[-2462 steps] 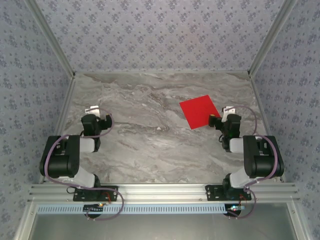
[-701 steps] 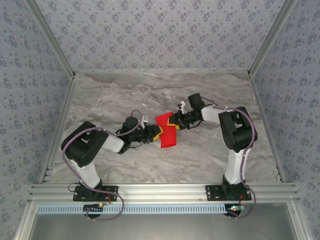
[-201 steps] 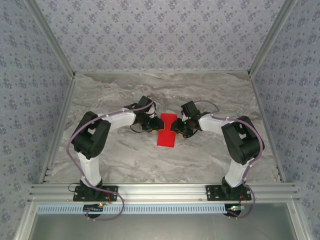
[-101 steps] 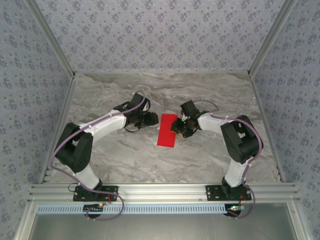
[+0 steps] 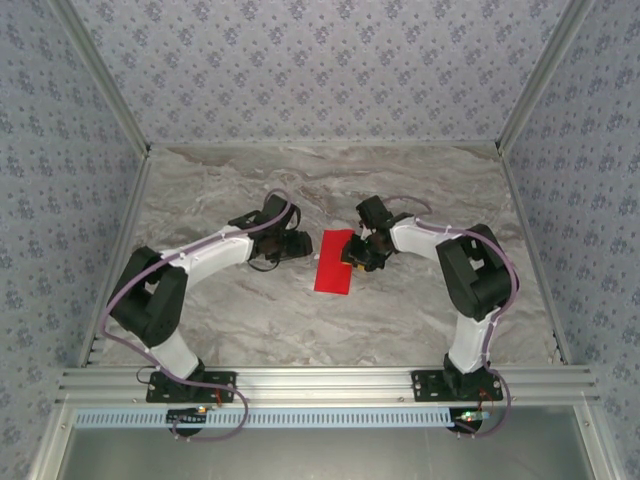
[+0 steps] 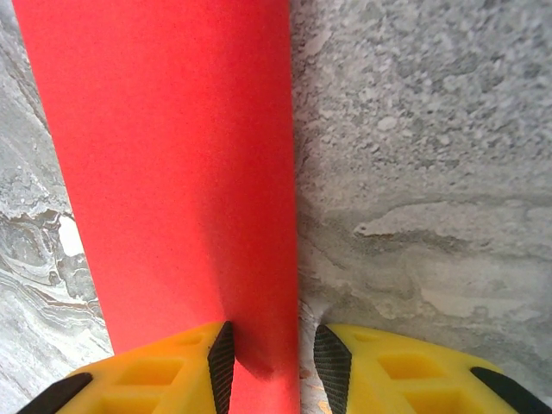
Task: Fold a paper plane with a square sheet of paper (pick it up from the middle)
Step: Hold the square sheet of paper at the center of the table.
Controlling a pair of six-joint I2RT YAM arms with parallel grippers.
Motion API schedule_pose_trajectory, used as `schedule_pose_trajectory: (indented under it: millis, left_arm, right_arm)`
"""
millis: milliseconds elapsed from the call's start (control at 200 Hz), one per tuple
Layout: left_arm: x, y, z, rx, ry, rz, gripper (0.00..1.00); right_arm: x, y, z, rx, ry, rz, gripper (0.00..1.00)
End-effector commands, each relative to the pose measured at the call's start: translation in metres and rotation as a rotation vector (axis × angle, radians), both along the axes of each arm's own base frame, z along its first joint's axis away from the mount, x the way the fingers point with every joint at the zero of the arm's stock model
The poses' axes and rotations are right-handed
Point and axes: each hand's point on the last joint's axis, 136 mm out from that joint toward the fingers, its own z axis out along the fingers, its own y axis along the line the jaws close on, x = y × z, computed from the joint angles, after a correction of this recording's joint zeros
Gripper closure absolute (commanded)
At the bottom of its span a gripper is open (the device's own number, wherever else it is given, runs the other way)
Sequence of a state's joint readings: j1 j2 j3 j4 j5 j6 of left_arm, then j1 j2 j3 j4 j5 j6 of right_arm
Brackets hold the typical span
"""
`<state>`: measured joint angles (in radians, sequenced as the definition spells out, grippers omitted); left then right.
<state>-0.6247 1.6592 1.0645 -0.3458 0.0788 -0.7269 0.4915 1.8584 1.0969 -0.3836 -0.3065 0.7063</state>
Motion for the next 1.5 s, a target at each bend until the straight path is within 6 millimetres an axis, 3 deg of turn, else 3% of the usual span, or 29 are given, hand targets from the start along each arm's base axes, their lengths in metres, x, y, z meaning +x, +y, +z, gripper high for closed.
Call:
schedule_pose_trajectory:
  millis: [0, 235, 420, 560, 919, 1494]
  left_arm:
    - [0.004, 0.003, 0.012, -0.009, -0.070, 0.026, 0.43]
    - [0.007, 0.001, 0.016, -0.056, -0.128, 0.031, 0.43]
    - [0.003, -0.023, 0.018, -0.214, -0.100, -0.029, 0.46]
    - [-0.002, -0.045, 0.010, -0.347, -0.029, -0.064, 0.56]
    - [-0.005, -0.062, -0.004, -0.382, 0.044, -0.114, 0.71]
    - [-0.011, -0.082, -0.022, -0.350, 0.113, -0.179, 0.78]
  right_arm:
    - [-0.038, -0.048, -0.060, -0.256, 0.171, 0.004, 0.60]
    - [-0.042, -0.051, -0.068, -0.279, 0.209, 0.001, 0.59]
    - [-0.043, -0.050, -0.073, -0.288, 0.222, 0.010, 0.59]
    - [-0.045, -0.052, -0.077, -0.304, 0.230, 0.015, 0.59]
    - [-0.046, -0.051, -0.084, -0.298, 0.254, -0.003, 0.59]
    - [-0.051, -0.053, -0.093, -0.308, 0.280, -0.001, 0.57]
